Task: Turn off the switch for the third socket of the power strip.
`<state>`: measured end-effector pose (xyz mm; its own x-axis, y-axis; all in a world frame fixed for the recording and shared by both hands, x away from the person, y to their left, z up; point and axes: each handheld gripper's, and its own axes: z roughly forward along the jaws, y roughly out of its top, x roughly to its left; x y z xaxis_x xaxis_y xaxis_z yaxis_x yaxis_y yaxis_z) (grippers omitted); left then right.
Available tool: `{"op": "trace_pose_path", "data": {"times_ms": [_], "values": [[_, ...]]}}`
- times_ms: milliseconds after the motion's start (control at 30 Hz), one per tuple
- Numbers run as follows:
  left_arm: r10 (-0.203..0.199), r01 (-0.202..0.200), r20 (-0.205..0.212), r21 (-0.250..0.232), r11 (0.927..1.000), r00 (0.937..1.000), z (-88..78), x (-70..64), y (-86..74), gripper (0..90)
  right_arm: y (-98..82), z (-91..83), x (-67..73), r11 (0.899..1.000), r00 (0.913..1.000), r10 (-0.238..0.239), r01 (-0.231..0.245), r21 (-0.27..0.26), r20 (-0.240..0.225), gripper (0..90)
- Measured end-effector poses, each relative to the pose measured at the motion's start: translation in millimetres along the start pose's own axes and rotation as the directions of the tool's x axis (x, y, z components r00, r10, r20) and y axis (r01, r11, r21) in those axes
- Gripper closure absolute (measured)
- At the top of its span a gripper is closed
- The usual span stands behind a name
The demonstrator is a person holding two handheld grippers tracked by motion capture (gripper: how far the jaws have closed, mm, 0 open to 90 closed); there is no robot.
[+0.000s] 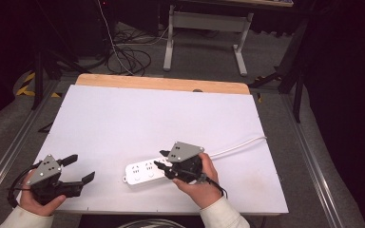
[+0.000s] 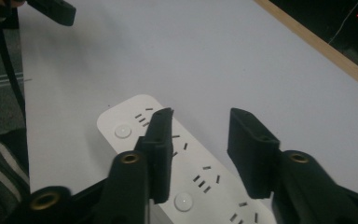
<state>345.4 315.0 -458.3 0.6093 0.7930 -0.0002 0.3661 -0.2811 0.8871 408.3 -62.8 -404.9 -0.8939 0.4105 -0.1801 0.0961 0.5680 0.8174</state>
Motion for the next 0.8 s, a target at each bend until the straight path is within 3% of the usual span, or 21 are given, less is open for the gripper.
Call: {"op": "trace_pose_path", "data": {"times_ms": [400,633,800], "values": [[0.002,-0.002,0.001,-0.002,1.0000,1.0000,-0.3,0.1,0.0,15.1,-7.7,-32.1,-22.0,0.996,0.9938,0.089,-0.086,-0.038,0.066,40.2],[0.004,-0.004,0.004,-0.004,1.0000,1.0000,-0.8,-0.3,0.1,15.1,-21.9,-50.3,-36.6,0.987,0.9819,0.161,-0.157,-0.042,0.101,34.9],[0.010,-0.010,0.007,-0.006,0.9999,0.9999,-1.1,-0.6,0.2,15.1,-34.9,-65.6,-46.3,0.976,0.9688,0.214,-0.207,-0.066,0.124,34.0]]}}
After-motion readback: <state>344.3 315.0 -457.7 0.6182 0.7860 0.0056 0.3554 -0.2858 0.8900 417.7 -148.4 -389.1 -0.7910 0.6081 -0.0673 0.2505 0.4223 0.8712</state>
